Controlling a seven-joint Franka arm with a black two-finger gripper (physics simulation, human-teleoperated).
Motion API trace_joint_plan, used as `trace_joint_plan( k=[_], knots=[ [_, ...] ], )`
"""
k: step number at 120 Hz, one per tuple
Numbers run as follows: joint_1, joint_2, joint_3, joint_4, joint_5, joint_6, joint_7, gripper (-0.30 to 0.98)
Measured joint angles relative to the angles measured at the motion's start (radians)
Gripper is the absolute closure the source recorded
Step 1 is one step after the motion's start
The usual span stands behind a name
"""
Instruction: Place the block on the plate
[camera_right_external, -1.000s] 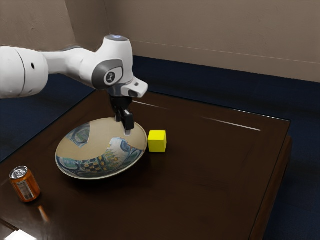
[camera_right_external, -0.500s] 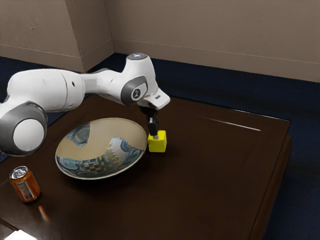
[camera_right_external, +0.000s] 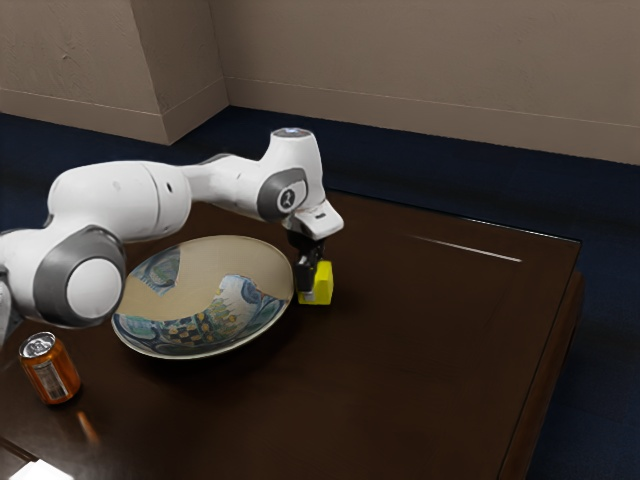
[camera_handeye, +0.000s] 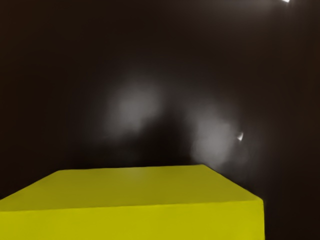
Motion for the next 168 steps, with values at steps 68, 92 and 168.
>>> trace_joint_plan(
  k=[68, 92, 168],
  knots=[
    [0.000, -0.045, -0.024, 0.051, -0.013, -0.012, 0.071, 0.34],
    [0.156, -0.383, 0.012, -0.319, -0.019, -0.009, 0.063, 0.32],
    [0.276, -0.574, 0.015, -0.589, -0.118, 0.242, 0.005, 0.06]
  ],
)
